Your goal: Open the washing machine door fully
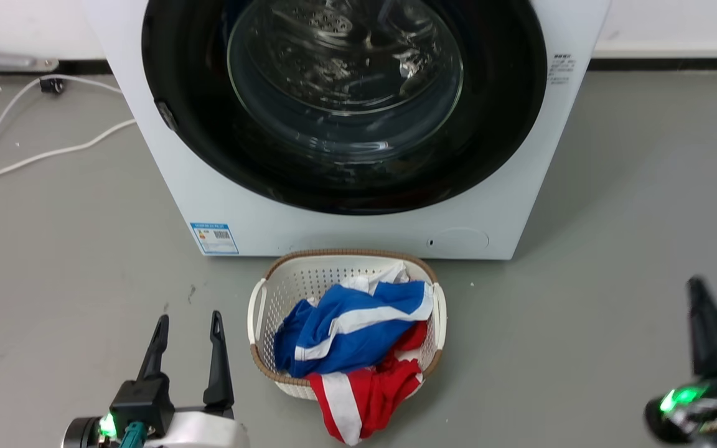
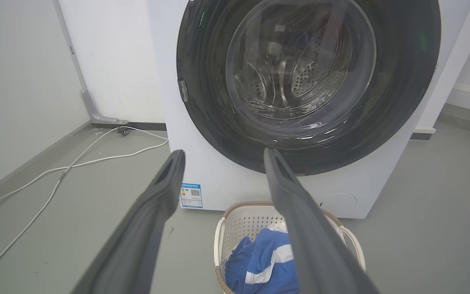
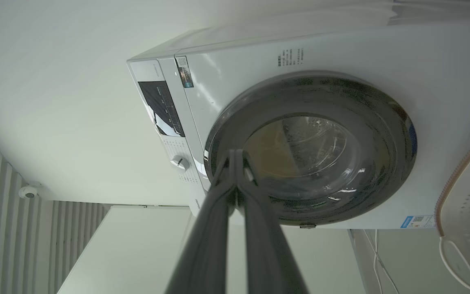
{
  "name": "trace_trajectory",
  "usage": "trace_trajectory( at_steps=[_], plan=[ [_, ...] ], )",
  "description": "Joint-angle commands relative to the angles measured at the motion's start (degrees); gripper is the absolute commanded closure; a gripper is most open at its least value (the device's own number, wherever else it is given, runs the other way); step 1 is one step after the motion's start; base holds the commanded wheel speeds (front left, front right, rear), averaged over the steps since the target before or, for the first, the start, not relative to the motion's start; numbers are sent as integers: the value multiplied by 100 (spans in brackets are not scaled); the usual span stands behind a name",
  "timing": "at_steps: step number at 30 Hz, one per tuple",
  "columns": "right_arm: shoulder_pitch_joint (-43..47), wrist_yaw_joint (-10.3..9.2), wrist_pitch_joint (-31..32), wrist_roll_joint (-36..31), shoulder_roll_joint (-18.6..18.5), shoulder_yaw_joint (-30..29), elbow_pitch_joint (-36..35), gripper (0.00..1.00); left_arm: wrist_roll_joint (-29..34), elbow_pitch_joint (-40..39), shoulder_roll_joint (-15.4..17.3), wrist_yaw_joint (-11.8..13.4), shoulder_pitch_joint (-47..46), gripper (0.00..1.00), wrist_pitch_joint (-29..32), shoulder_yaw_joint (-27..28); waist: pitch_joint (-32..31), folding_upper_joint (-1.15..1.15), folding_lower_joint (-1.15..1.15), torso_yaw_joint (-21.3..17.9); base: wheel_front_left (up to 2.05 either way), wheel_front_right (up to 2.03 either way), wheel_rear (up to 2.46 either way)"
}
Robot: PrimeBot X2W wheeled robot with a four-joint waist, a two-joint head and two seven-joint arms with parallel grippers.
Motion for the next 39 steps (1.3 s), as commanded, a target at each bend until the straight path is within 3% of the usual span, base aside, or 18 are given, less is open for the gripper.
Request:
trace_trajectory(
  at_steps=[1, 10, 20, 29, 39],
  plan=[
    [-474, 2, 49, -37, -148, -228, 165, 100, 50, -38, -3, -3, -147, 0, -16, -10, 205, 0, 0, 24, 0, 0, 0],
    [-2396, 2, 259, -70, -944, -812, 1276, 100, 129, -194, -2, -1, -545, 0, -16, -55, 965, 0, 0, 203, 0, 0, 0],
    [-4679, 2, 439, -475, -1856, -484, 2713, 100, 188, -486, -3, 39, -1164, 0, -16, -227, 2045, 0, 0, 475, 0, 0, 0],
    [-6227, 2, 736, -1042, -2246, 314, 3637, 100, 42, -650, -3, 148, -1500, 0, -16, -428, 2709, 0, 0, 759, 0, 0, 0],
    [-7118, 2, 1180, -1643, -2294, 1084, 4233, 100, -78, -674, -4, 233, -1660, 0, -16, -563, 2975, 0, 0, 989, 0, 0, 0]
  ],
)
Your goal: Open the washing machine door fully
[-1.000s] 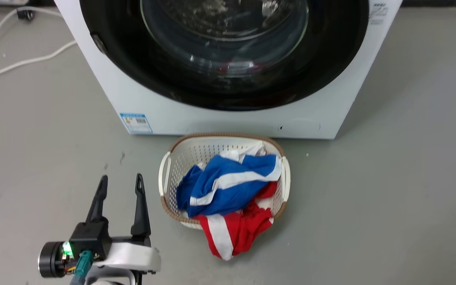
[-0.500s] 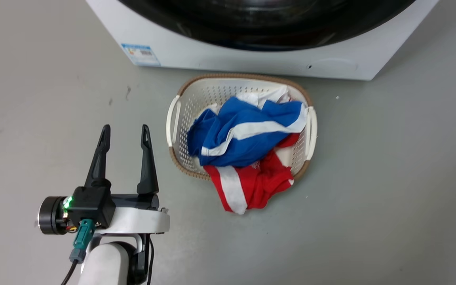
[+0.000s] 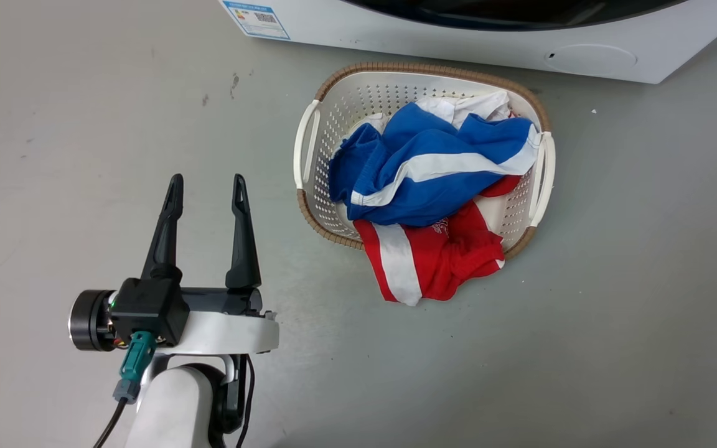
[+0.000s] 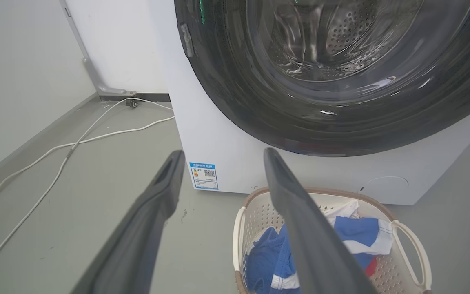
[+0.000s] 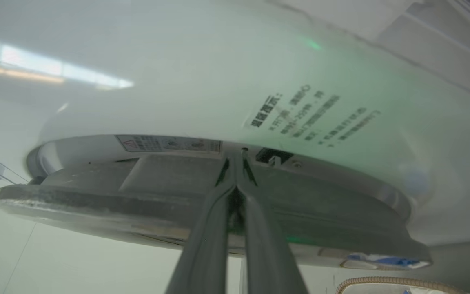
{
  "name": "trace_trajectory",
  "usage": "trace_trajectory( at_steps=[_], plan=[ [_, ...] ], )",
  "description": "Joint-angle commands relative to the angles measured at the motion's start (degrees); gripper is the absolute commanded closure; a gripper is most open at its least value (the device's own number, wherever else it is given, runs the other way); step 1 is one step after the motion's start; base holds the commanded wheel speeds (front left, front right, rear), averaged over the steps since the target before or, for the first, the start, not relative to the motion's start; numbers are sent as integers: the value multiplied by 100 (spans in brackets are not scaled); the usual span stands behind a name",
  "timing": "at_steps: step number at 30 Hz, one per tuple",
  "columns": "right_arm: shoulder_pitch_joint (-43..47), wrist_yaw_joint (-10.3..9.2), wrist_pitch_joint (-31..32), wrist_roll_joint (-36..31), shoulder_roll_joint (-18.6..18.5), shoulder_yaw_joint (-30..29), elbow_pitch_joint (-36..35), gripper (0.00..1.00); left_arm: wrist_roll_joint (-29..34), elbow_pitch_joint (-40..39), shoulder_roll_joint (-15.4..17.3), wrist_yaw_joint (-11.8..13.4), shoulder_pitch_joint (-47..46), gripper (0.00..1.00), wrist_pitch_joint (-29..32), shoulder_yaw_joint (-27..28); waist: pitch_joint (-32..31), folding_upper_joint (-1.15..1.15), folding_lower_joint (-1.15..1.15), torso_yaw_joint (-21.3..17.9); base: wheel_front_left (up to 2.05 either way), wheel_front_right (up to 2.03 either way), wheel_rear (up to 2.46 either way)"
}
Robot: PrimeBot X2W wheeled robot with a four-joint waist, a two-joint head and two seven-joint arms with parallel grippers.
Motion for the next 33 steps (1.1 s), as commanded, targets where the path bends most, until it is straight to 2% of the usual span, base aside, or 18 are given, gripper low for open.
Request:
trace_trajectory(
  at_steps=[1, 7, 15, 25, 33],
  plan=[
    [-112, 2, 39, -75, 20, 94, 45, 100, -25, -13, -4, 24, -89, 0, -16, -17, 29, 0, -1, 34, 0, 0, 0],
    [-205, 9, 246, -244, 154, 352, 70, 100, -82, -8, -3, 80, -105, 0, -16, -70, 56, 0, -1, 70, 0, 0, 0],
    [464, 8, 425, -197, 142, 425, -446, 100, -132, 27, -4, 45, 17, 0, -16, 0, -147, 0, -1, -94, 0, 0, 0],
    [1750, 8, 733, -84, 248, 666, -1748, 100, -51, 82, -4, -4, 149, 0, -16, 90, -464, 0, -1, -359, 0, 0, 0],
    [2875, 9, 806, 114, 433, 786, -2981, 100, 34, 148, -3, -36, 259, 0, -16, 117, -741, 0, -1, -393, 0, 0, 0]
  ],
)
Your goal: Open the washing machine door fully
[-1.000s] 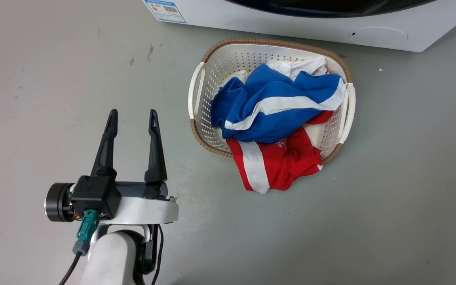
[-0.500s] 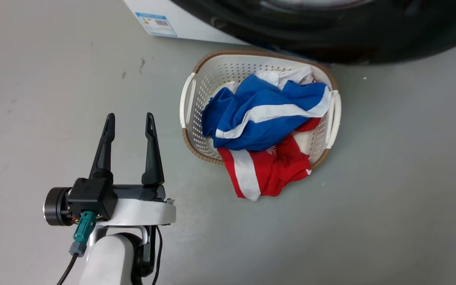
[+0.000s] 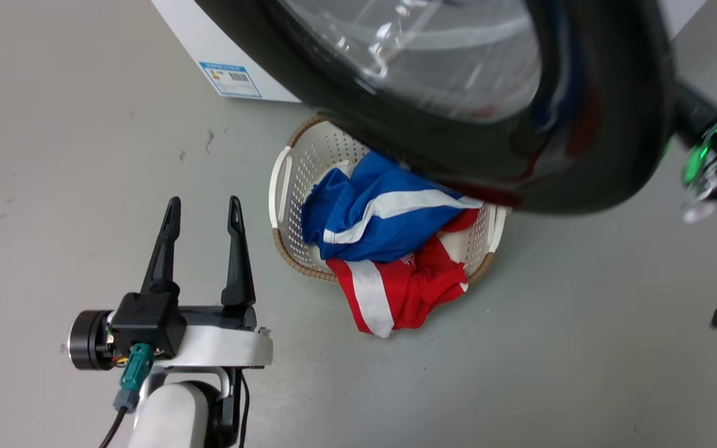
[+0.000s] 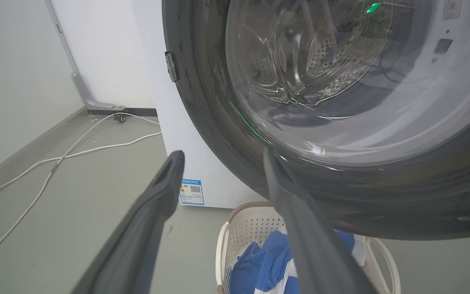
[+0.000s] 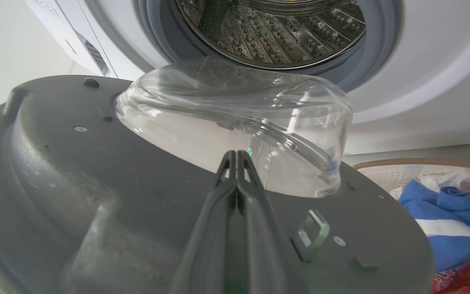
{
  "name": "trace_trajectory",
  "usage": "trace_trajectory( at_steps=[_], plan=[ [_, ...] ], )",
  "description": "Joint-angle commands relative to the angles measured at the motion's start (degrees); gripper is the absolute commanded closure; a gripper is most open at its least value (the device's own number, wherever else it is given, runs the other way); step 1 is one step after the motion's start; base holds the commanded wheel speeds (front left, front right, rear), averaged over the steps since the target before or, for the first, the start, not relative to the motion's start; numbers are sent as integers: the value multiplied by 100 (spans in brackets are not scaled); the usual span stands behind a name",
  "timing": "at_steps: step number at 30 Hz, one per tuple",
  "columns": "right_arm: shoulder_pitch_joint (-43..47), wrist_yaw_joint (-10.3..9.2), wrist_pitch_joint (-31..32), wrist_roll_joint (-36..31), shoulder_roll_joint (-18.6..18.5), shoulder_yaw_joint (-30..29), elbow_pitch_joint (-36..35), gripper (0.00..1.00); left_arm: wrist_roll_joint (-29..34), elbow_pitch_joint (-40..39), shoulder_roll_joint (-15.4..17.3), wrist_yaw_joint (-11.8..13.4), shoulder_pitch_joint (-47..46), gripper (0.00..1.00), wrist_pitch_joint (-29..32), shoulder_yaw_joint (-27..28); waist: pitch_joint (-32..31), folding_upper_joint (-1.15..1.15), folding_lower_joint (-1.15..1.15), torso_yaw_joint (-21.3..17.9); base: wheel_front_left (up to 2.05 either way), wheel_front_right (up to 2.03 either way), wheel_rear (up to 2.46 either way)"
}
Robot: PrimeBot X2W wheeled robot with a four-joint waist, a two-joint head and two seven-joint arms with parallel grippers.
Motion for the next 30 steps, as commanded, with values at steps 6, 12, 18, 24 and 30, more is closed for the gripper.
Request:
trace_trajectory(
  at_steps=[6, 12, 18, 24, 30],
  plan=[
    [953, 16, 96, 126, 210, 251, -963, 100, 88, 41, -1, -11, 192, 0, -16, 37, -306, 0, 0, -18, 0, 0, 0],
    [1678, 16, 90, 88, 412, 568, -1533, 100, 102, 92, -1, -29, 314, 0, -16, 72, -556, 0, 0, -20, 0, 0, 0],
    [2250, 16, 82, -22, 674, 1038, -1928, 100, 91, 111, -2, -23, 387, 0, -16, 79, -715, 0, 0, -20, 0, 0, 0],
    [2619, 16, 61, -127, 918, 1525, -2092, 100, 134, 97, -1, -49, 450, 0, -16, 124, -802, 0, 0, -19, 0, 0, 0],
    [2803, 16, 107, -139, 1054, 1870, -2038, 100, 153, 104, -2, -70, 510, 0, -16, 163, -850, 0, 0, -15, 0, 0, 0]
  ],
)
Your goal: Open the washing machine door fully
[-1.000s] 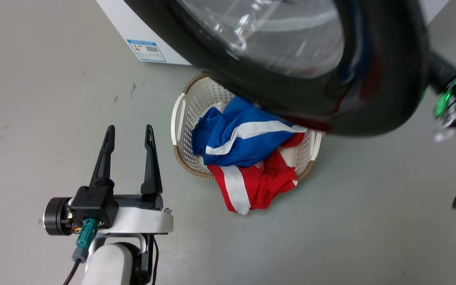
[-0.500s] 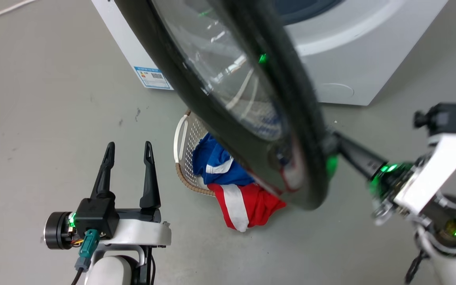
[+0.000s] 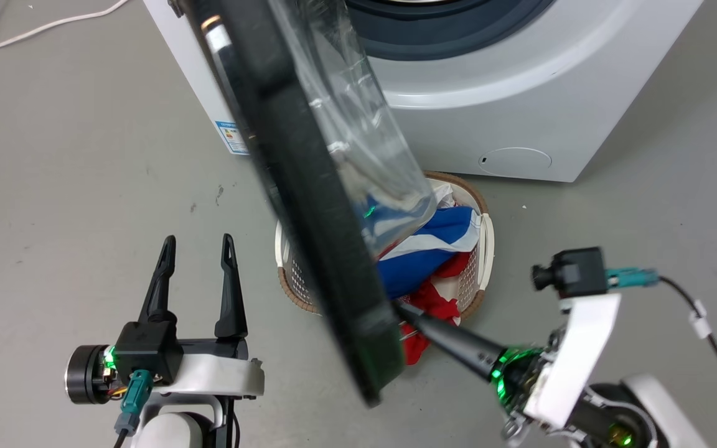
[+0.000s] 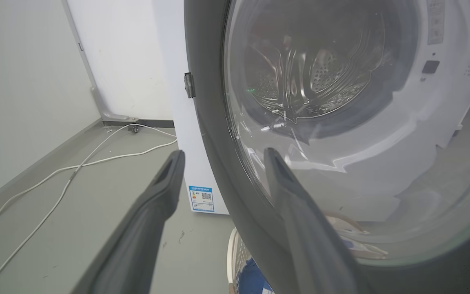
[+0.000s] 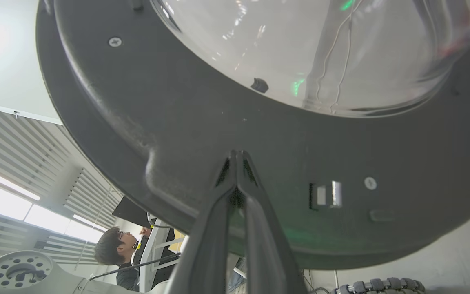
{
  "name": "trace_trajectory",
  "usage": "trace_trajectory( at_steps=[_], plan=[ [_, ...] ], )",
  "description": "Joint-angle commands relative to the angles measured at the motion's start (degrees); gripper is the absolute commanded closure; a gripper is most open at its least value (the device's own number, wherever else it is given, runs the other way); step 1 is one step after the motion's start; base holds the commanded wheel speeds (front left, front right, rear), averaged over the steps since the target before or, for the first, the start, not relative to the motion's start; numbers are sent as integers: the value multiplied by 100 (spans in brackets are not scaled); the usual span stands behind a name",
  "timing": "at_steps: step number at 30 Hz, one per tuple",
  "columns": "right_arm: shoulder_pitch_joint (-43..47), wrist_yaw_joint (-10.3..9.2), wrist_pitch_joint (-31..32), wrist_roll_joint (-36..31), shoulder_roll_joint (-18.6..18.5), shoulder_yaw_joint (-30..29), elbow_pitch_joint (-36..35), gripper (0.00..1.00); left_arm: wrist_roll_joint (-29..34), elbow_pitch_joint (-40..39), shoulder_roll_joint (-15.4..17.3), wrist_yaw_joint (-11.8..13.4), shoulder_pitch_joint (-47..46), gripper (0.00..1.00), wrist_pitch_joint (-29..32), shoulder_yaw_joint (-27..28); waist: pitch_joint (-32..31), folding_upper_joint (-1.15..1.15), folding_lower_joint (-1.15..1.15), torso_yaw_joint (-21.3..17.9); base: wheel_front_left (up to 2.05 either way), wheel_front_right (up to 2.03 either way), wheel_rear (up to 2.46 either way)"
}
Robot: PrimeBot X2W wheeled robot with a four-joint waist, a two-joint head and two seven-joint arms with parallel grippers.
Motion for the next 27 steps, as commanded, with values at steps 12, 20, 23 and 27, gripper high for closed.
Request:
trace_trajectory(
  at_steps=[12, 20, 23, 27],
  plan=[
    [283, 14, -154, -130, 248, 520, 264, 100, 34, 60, -3, 7, 116, 0, -16, 38, -185, 0, 0, -27, 0, 0, 0],
    [398, 14, -1121, -391, 123, 13, 257, 0, 99, 122, -2, -48, 338, 0, -16, 112, -637, 0, 0, -136, 0, 0, 0],
    [443, 15, -1774, -703, 63, -254, 148, 0, 138, 131, -3, -61, 445, 0, -16, 134, -824, 0, 0, -192, 0, 0, 0],
    [503, 15, -2767, -1307, -72, -611, 117, 0, 161, 122, -2, -36, 585, 0, -16, 163, -1031, 0, 0, -259, 0, 0, 0]
  ],
)
